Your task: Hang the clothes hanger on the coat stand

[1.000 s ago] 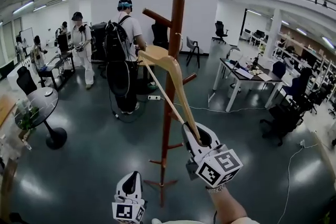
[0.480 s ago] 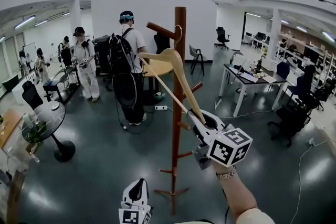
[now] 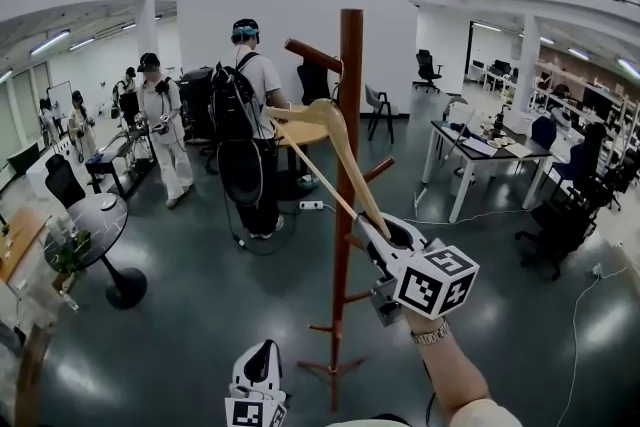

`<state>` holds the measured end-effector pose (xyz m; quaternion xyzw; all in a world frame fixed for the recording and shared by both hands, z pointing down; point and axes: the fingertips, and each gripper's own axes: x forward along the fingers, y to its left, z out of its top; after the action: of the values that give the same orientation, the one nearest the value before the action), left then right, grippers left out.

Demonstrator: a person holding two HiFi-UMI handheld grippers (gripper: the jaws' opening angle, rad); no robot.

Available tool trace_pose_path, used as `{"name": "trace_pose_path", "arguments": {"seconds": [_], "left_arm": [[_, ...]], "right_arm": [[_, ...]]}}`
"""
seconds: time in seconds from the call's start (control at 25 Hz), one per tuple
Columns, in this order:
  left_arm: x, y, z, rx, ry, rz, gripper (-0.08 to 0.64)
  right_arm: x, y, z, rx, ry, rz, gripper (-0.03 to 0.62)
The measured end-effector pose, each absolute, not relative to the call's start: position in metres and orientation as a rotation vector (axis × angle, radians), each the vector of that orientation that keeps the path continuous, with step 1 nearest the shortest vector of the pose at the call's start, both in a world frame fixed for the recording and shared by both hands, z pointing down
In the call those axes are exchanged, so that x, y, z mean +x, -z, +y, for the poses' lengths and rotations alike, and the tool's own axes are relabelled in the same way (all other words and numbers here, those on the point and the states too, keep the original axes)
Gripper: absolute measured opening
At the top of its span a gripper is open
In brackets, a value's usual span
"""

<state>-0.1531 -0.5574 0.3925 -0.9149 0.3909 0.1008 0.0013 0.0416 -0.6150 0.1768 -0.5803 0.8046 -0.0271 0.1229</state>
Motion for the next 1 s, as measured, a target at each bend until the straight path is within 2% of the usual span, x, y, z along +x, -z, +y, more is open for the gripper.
{"name": "trace_pose_path", "arguments": {"seconds": [0.64, 0.8, 1.0], "left_arm": [[-0.15, -0.407, -0.548, -2.84, -0.185, 1.195, 0.014], [-0.142, -0.408, -0.539, -2.841, -0.191, 1.169, 0.014], [-0.124, -0.399, -0.527, -2.821, -0.186, 1.13, 0.014]], "right_arm": [[0.042, -0.186, -0.595, -1.721, -0.074, 2.366, 0.058], [0.044, -0.198, -0.583, -1.832, -0.205, 2.371, 0.06], [0.045, -0.202, -0.562, -1.881, -0.335, 2.369, 0.098]]}}
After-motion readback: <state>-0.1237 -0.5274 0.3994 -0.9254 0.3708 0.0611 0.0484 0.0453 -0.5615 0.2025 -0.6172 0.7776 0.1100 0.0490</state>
